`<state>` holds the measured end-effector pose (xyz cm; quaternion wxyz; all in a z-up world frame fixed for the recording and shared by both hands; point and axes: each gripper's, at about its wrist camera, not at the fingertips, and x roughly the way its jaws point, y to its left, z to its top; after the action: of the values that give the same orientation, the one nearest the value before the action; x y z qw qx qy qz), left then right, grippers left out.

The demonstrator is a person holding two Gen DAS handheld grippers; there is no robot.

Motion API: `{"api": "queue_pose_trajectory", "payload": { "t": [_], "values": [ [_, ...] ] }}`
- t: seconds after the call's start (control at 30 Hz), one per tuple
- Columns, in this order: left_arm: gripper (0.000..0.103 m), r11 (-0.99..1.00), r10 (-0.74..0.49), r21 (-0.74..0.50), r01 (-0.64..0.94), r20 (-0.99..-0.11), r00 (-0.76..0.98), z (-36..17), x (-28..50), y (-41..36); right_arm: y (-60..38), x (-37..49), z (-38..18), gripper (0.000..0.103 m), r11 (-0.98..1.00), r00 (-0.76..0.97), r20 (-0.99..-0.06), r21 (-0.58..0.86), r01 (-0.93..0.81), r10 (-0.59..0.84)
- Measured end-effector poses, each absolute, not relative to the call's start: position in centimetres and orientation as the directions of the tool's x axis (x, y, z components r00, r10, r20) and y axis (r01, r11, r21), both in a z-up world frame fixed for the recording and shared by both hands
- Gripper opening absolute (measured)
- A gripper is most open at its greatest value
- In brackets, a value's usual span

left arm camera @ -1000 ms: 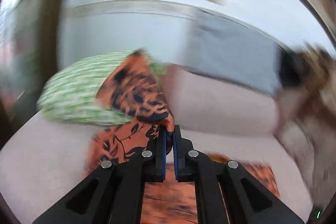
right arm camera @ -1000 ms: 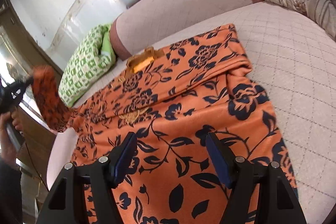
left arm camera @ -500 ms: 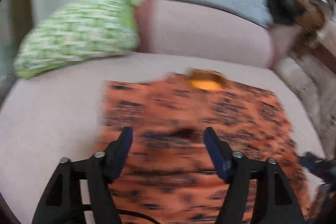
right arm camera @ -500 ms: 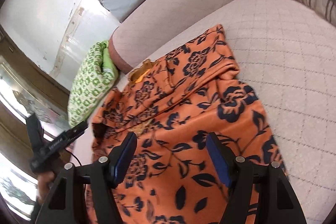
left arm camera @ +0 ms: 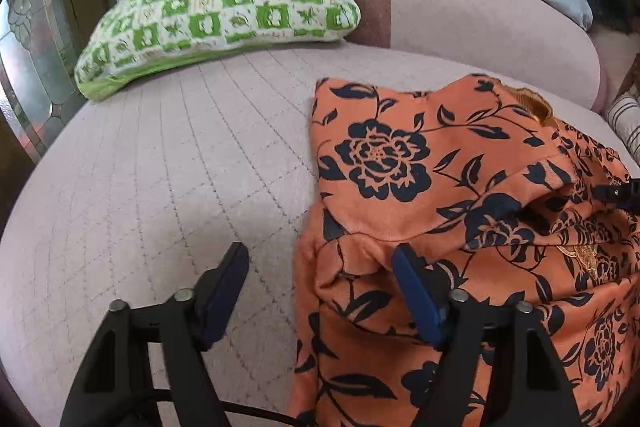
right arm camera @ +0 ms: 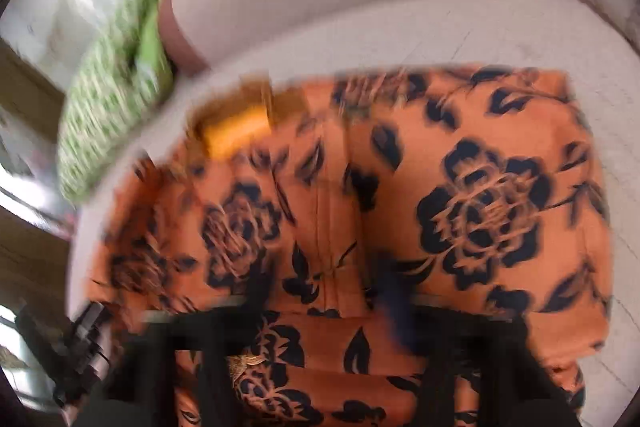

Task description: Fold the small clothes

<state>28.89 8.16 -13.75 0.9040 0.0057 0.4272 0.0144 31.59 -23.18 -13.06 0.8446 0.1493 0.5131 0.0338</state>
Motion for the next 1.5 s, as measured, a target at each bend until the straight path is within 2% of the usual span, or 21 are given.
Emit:
{"api": "queue_pose_trajectory", "payload": {
  "t": [0.03, 0.07, 0.3, 0.37, 0.4, 0.43, 0.57, 0.67, 0.83, 0.87, 0.9, 0.93, 1.0, 1.1, 1.13, 1.2, 1.27, 1.33, 1.37, 1.43, 1.5],
  "values": [
    [0.041, 1.000, 0.028, 0.013, -0.028, -0.778, 0.627, -13.9, 29.2, 8.4, -22.7, 31.5, -12.7, 0.015, 0.954, 0.467, -0.856, 0.289, 0.079, 0.220],
    [0.033, 0.999, 0.017, -0.011, -0.041, -0.784, 0.621, -14.1, 29.6, 8.8, -22.4, 31.3, -12.1, 0.010, 0.958, 0.476, -0.853, 0.279, 0.070, 0.214],
    [0.026, 0.974, -0.043, -0.178, -0.143, -0.758, 0.650, -13.9, 28.9, 11.8, -22.5, 25.2, -5.3, 0.012, 0.987, 0.709, -0.705, 0.111, 0.112, -0.001],
    [0.027, 0.975, -0.055, -0.180, -0.132, -0.766, 0.641, -13.8, 29.0, 11.3, -23.8, 26.0, -9.3, 0.024, 0.985, 0.614, -0.789, 0.114, 0.132, 0.009],
    [0.027, 0.977, -0.051, -0.173, -0.127, -0.761, 0.646, -13.5, 28.8, 11.1, -24.8, 26.7, -12.5, 0.043, 0.978, 0.512, -0.856, 0.166, 0.131, 0.077],
    [0.030, 0.979, -0.051, -0.167, -0.114, -0.751, 0.659, -12.9, 28.5, 10.9, -25.6, 26.6, -14.1, 0.054, 0.967, 0.479, -0.871, 0.207, 0.147, 0.114],
    [0.067, 0.991, -0.025, -0.117, -0.071, -0.667, 0.745, -9.3, 27.9, 10.5, -28.0, 24.6, -11.9, 0.071, 0.916, 0.605, -0.774, 0.360, 0.176, 0.187],
    [0.069, 0.993, -0.059, -0.115, -0.023, -0.659, 0.750, -7.9, 30.3, 9.9, -28.9, 25.5, -10.2, 0.072, 0.906, 0.635, -0.740, 0.397, 0.148, 0.221],
    [0.069, 0.991, -0.102, -0.132, -0.003, -0.780, 0.618, -11.7, 36.4, 9.4, -30.0, 31.0, -12.2, 0.072, 0.884, 0.579, -0.771, 0.434, 0.173, 0.265],
    [0.051, 0.990, -0.117, -0.141, 0.004, -0.807, 0.579, -12.8, 37.4, 9.3, -30.0, 31.5, -13.1, 0.068, 0.886, 0.553, -0.788, 0.427, 0.178, 0.269],
    [0.031, 0.990, -0.123, -0.143, 0.003, -0.842, 0.526, -14.1, 38.4, 9.2, -29.7, 32.1, -13.9, 0.037, 0.894, 0.523, -0.807, 0.414, 0.170, 0.274],
    [0.022, 0.989, -0.126, -0.149, -0.005, -0.852, 0.508, -14.7, 38.8, 9.4, -29.2, 32.5, -14.0, 0.017, 0.920, 0.501, -0.830, 0.363, 0.150, 0.245],
    [0.011, 0.988, -0.133, -0.157, 0.001, -0.833, 0.537, -14.2, 38.7, 9.4, -27.9, 31.9, -12.2, 0.007, 0.950, 0.542, -0.816, 0.297, 0.096, 0.200],
    [0.010, 0.997, -0.070, -0.081, 0.009, -0.805, 0.589, -14.3, 37.9, 8.8, -25.9, 29.8, -7.9, 0.007, 0.996, 0.697, -0.717, 0.056, 0.069, -0.009],
    [0.011, 0.996, -0.069, -0.086, -0.002, -0.809, 0.584, -14.8, 38.0, 8.8, -25.9, 30.1, -8.6, 0.007, 0.996, 0.679, -0.733, 0.045, 0.077, -0.019],
    [0.012, 0.993, -0.069, -0.113, -0.037, -0.802, 0.593, -15.2, 37.9, 9.1, -26.6, 32.1, -12.7, 0.014, 0.995, 0.531, -0.847, 0.060, 0.081, 0.008],
    [0.021, 0.995, -0.053, -0.095, -0.041, -0.805, 0.590, -14.7, 37.6, 9.0, -27.5, 31.8, -13.6, 0.018, 0.990, 0.542, -0.839, 0.114, 0.085, 0.050],
    [0.022, 0.997, -0.035, -0.069, -0.031, -0.789, 0.613, -13.6, 36.7, 9.3, -28.4, 30.5, -11.9, 0.043, 0.979, 0.567, -0.822, 0.151, 0.135, 0.048],
    [0.022, 0.997, -0.042, -0.070, -0.019, -0.777, 0.628, -12.8, 36.0, 9.4, -28.9, 29.5, -10.9, 0.066, 0.974, 0.594, -0.804, 0.166, 0.154, 0.043],
    [0.024, 0.995, -0.086, -0.094, 0.024, -0.749, 0.657, -11.0, 34.3, 9.5, -29.4, 27.5, -8.4, 0.068, 0.966, 0.655, -0.754, 0.201, 0.161, 0.048],
    [0.029, 0.993, -0.122, -0.092, 0.080, -0.724, 0.679, -9.9, 32.2, 8.8, -29.3, 26.3, -6.9, 0.068, 0.942, 0.689, -0.706, 0.318, 0.105, 0.162]
  ]
}}
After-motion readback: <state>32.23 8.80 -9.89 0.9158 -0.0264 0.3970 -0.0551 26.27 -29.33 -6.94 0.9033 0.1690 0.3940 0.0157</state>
